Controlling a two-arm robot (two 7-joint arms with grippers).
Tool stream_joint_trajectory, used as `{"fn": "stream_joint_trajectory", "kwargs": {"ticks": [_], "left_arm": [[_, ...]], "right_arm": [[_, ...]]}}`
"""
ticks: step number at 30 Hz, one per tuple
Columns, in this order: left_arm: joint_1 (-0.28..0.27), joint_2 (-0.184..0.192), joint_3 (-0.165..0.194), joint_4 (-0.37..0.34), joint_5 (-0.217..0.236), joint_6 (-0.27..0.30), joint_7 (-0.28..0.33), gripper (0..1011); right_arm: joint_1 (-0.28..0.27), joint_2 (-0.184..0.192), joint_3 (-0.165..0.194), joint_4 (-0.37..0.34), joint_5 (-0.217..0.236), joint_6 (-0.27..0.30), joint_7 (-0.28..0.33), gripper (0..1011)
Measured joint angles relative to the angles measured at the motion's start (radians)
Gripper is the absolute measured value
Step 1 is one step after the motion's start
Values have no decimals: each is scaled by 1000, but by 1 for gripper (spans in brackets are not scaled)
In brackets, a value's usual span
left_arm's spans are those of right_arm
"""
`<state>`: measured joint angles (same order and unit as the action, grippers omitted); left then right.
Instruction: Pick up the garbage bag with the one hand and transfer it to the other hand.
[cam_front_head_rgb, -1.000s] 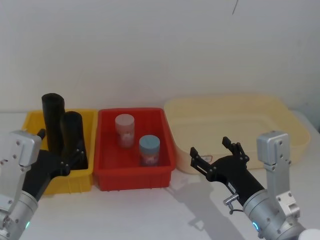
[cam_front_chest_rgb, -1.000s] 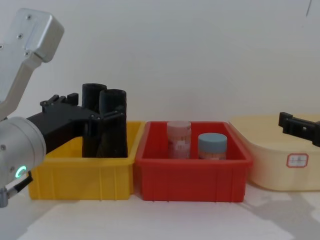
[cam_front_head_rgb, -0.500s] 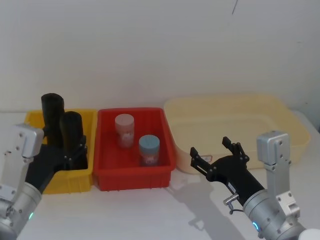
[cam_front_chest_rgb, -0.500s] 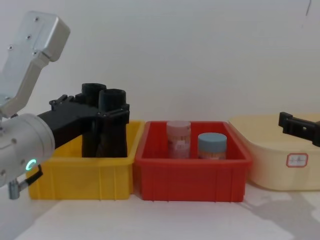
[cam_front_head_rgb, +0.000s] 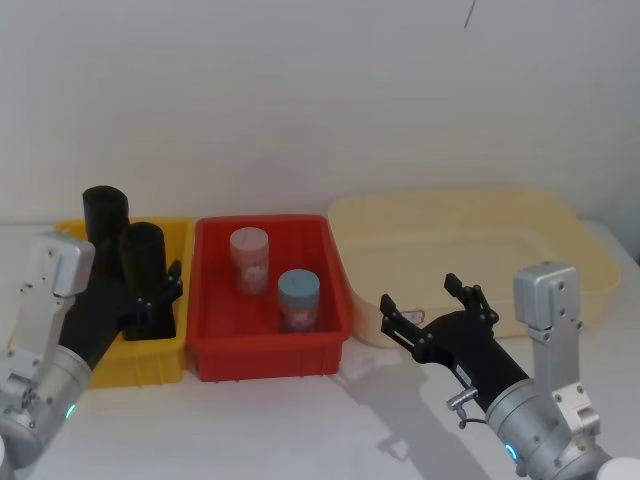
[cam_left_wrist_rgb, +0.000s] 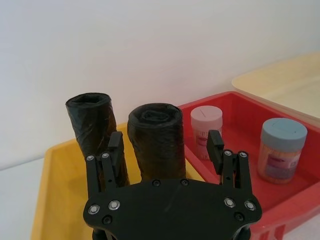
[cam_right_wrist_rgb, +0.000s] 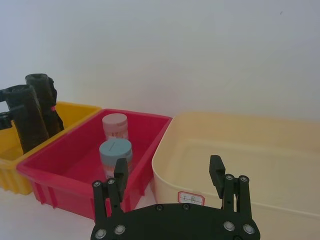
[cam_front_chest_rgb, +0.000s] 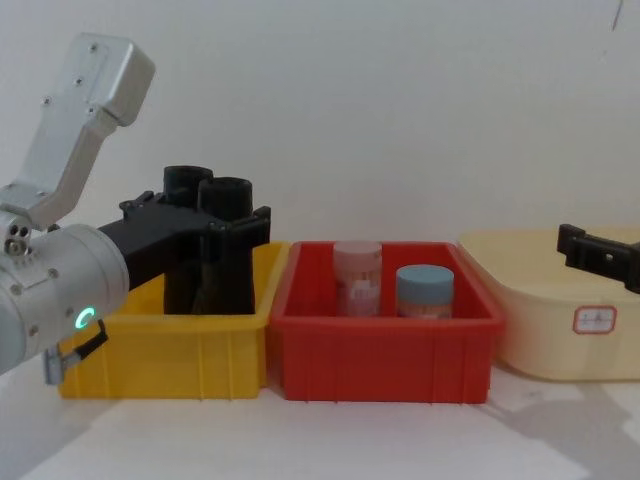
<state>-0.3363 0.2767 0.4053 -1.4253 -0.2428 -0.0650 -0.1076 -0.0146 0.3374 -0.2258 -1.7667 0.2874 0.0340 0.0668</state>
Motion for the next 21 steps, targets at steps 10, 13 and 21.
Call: {"fn": "stream_joint_trajectory", "kwargs": {"ticks": [10, 13, 21], "left_arm": [[-62, -35, 4, 101, -4, -24, -39, 982], [-78, -45, 4, 129, -5, -32, -49, 926], [-104, -67, 0, 176, -6, -54, -62, 698]], "right_arm": [[0, 0, 0, 0, 0, 0, 0, 1000], [0, 0, 0, 0, 0, 0, 0, 1000], [0, 0, 0, 0, 0, 0, 0, 1000]]}}
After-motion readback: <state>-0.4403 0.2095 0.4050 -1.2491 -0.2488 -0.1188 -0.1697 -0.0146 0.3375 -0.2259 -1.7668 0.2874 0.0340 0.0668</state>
